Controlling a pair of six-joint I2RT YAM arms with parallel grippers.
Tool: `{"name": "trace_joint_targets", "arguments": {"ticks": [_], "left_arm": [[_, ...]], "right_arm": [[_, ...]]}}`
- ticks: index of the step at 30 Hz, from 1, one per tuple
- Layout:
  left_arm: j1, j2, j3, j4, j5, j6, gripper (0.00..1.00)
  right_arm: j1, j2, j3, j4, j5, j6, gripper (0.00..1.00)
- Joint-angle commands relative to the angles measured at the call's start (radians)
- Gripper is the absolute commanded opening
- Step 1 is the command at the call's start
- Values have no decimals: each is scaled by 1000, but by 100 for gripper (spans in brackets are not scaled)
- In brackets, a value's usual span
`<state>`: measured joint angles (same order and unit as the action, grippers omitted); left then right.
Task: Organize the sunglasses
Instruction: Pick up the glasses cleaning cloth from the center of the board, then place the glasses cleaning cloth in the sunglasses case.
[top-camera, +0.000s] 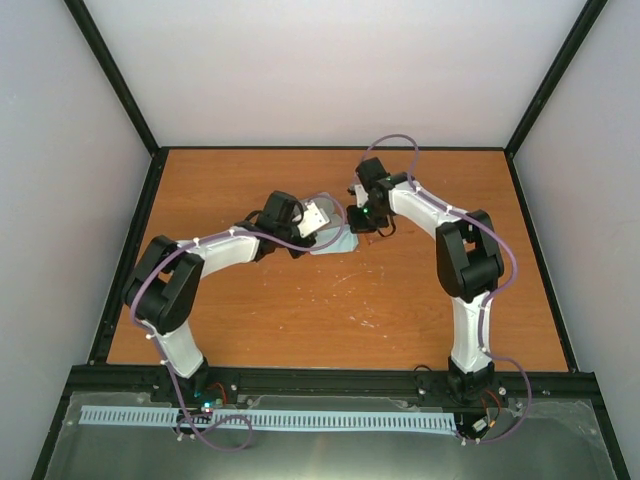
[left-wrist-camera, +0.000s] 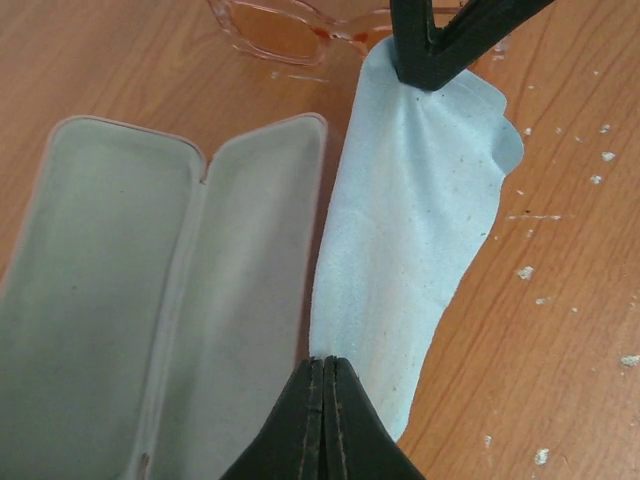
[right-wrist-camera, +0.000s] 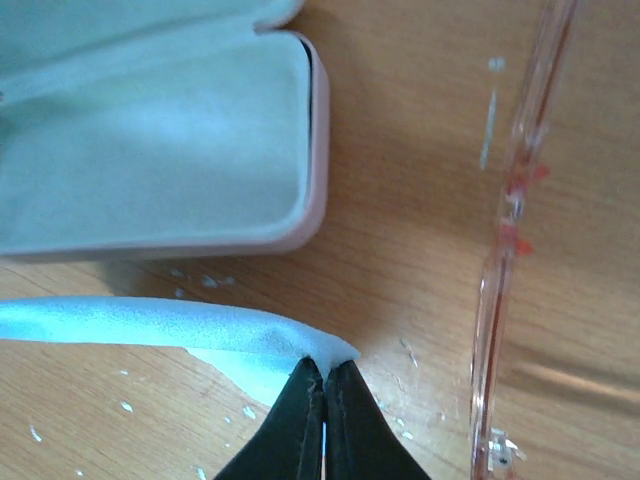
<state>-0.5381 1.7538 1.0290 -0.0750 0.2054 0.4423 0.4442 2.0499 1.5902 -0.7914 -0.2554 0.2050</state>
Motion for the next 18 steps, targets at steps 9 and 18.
{"name": "trace_joint_targets", "arguments": {"ticks": [9, 18], "left_arm": [[45, -41, 13, 33, -8, -22, 0], [106, -31, 35, 34, 5, -15, 0]], "right_arm": [[9, 122, 227, -114, -19, -83, 3], [9, 221, 423, -195, -41, -110, 3]]}}
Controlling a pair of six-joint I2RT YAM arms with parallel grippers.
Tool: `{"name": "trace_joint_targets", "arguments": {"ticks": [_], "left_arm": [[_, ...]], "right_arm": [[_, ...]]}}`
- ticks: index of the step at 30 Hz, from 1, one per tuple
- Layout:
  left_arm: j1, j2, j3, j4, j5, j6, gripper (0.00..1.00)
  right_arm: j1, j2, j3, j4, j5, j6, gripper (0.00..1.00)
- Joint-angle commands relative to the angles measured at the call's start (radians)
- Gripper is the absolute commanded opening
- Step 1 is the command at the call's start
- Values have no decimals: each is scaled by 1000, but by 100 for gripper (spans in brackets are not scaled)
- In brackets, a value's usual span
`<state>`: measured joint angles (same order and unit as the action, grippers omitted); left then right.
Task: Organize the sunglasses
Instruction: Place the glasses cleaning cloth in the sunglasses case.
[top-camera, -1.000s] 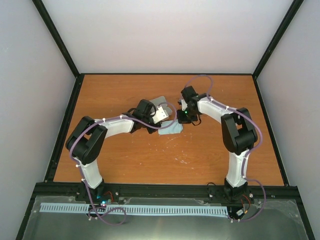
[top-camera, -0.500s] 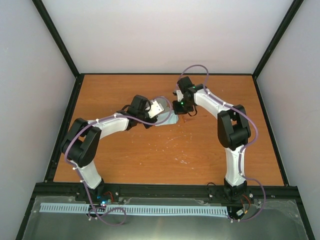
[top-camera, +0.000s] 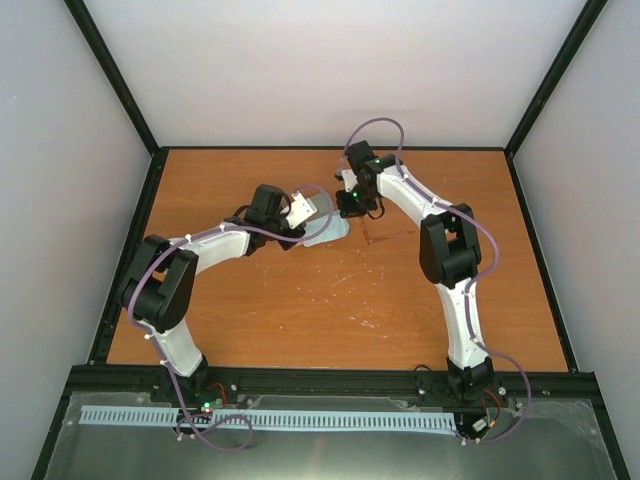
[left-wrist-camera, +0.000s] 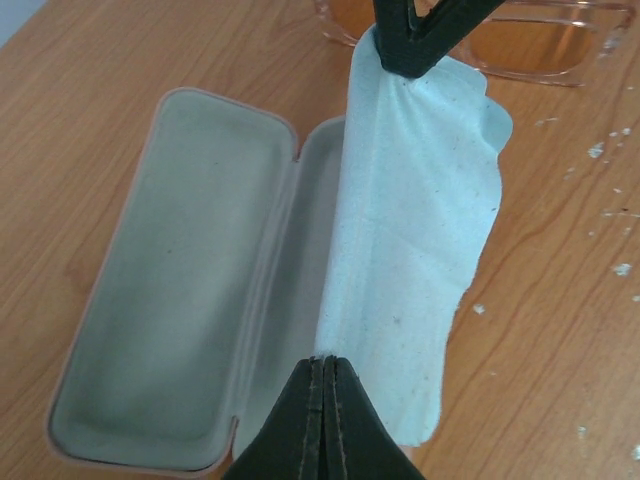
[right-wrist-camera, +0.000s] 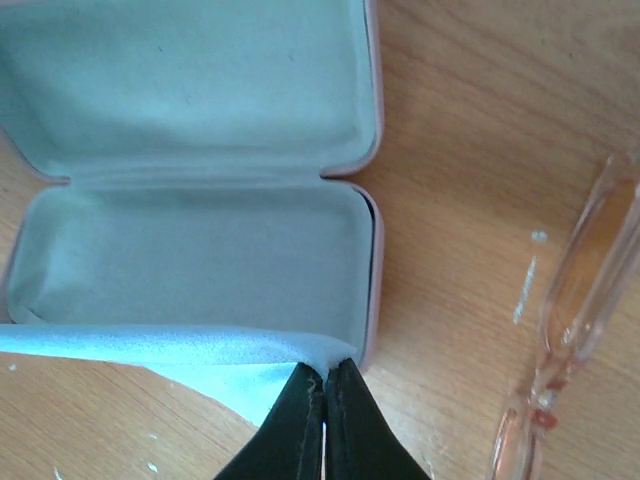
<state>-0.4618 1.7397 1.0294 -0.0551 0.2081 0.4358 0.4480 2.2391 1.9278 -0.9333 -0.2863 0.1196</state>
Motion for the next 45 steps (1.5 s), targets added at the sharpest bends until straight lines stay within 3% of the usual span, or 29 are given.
{"name": "trace_joint_targets", "arguments": {"ticks": [1, 45], "left_arm": [[36, -13, 35, 16, 6, -8, 0], [75, 96, -9, 90, 72, -31, 0]], "right_arm": [[6, 44, 104, -61, -14, -25, 3], [29, 254, 312, -64, -117, 29, 3]]}}
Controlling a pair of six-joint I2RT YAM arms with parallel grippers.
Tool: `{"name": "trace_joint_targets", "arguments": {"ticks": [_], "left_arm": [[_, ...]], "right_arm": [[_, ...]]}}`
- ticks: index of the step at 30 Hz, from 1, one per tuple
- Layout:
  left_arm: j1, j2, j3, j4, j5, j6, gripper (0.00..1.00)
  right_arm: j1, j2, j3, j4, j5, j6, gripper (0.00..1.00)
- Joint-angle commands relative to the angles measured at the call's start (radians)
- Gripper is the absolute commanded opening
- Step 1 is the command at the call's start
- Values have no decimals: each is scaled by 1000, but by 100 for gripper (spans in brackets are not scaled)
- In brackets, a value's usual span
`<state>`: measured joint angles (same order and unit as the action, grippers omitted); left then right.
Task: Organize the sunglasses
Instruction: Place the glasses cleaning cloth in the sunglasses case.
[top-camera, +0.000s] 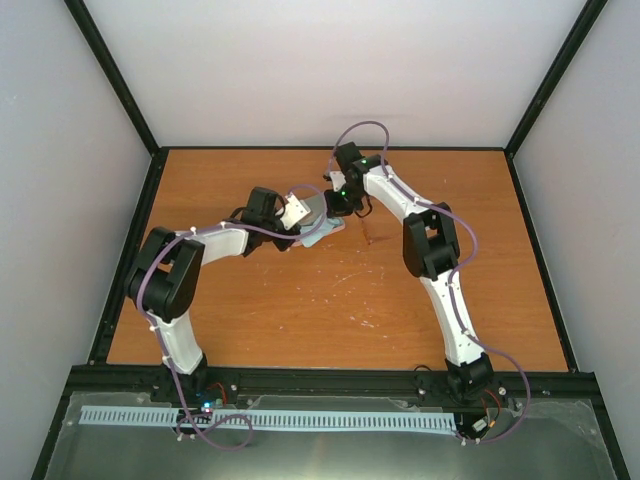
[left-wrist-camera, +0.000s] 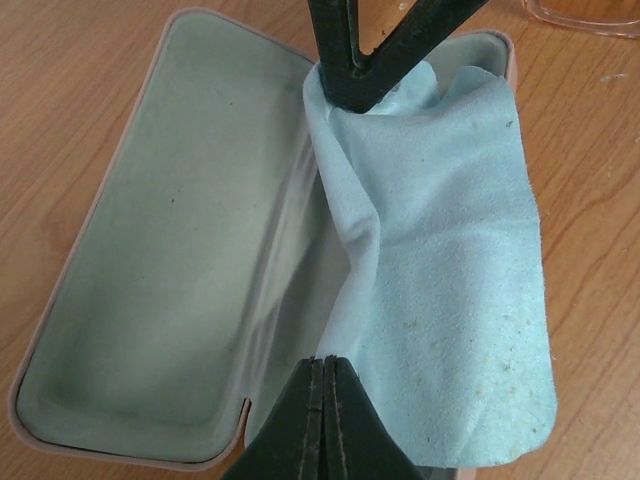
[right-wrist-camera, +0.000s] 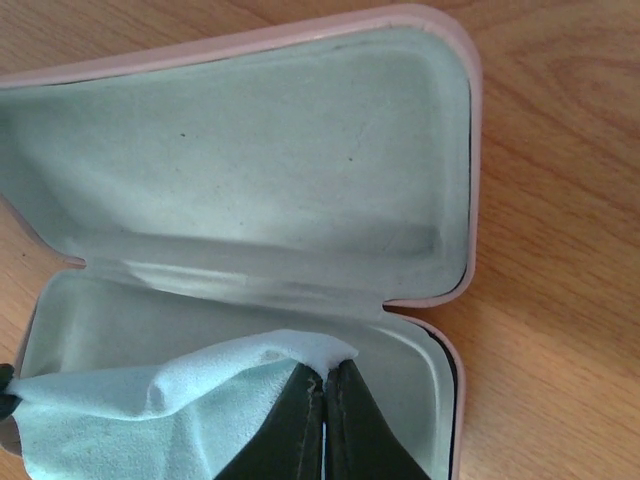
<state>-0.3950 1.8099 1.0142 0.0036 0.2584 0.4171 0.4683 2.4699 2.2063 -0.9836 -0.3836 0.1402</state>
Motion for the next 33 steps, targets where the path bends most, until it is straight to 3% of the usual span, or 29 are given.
{"name": "trace_joint_targets", "arguments": {"ticks": [1, 33], "left_arm": [[9, 29, 13, 26, 22, -12, 0], [10, 106, 114, -76, -67, 11, 0]], "right_arm": [[10, 27, 35, -16, -22, 7, 3], [21, 58, 31, 0, 6, 27, 3]]}}
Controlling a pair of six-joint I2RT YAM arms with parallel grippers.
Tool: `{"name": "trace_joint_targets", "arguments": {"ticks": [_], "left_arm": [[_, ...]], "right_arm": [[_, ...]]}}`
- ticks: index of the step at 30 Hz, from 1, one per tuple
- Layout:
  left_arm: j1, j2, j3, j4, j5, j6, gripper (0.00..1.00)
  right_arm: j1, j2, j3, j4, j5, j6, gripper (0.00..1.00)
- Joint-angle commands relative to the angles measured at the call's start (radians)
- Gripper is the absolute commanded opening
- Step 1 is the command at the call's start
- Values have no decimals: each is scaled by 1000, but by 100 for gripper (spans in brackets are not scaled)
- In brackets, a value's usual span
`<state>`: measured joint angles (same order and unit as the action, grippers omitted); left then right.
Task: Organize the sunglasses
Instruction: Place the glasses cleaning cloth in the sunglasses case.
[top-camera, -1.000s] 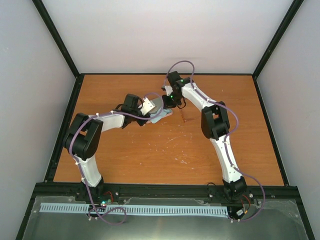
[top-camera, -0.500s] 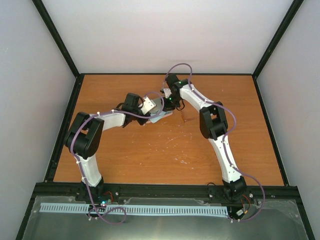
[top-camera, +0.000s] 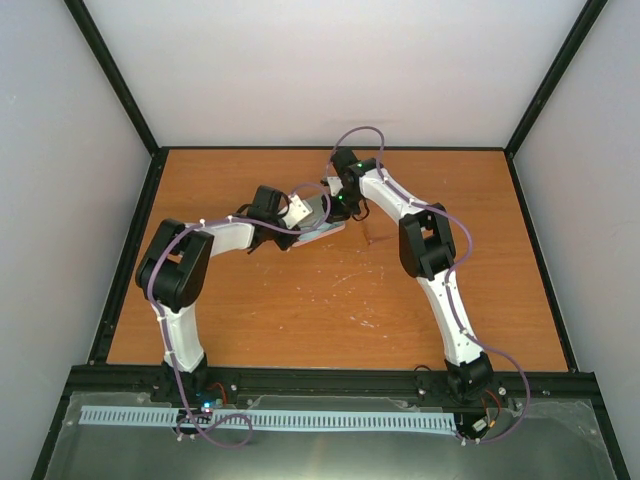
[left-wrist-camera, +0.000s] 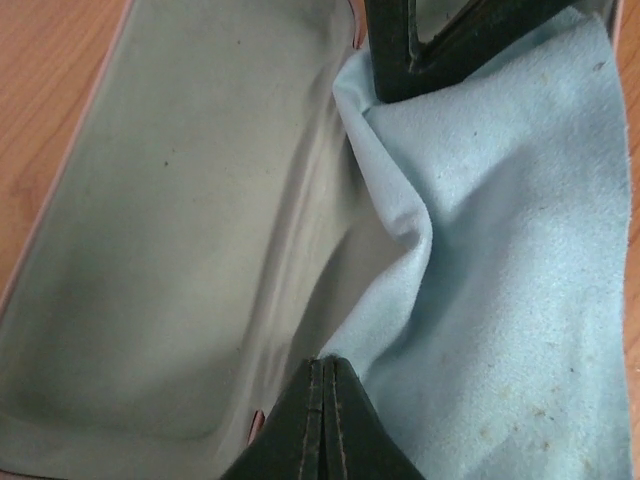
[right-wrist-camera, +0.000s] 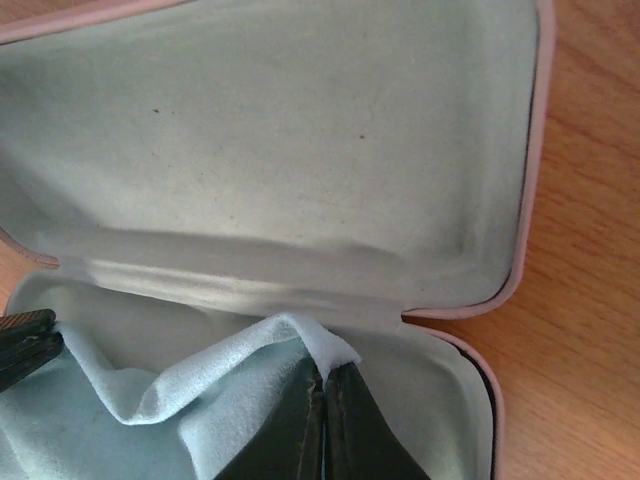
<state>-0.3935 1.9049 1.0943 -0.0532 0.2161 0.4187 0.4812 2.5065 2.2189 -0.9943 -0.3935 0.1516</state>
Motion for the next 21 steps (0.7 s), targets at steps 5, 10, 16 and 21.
{"name": "trace_joint_targets", "arguments": {"ticks": [5, 10, 16, 21], "left_arm": [[9, 12, 32, -17, -43, 5, 1], [9, 11, 30, -13, -60, 6, 0], [8, 15, 30, -13, -67, 11, 0], [8, 23, 32, -14, -75, 6, 1]], "right_arm": [[8, 24, 20, 24, 21, 23, 3], [10, 29, 19, 19, 28, 20, 3], [14, 39, 20, 19, 34, 16, 3], [16, 44, 19, 22, 36, 19, 5]]}}
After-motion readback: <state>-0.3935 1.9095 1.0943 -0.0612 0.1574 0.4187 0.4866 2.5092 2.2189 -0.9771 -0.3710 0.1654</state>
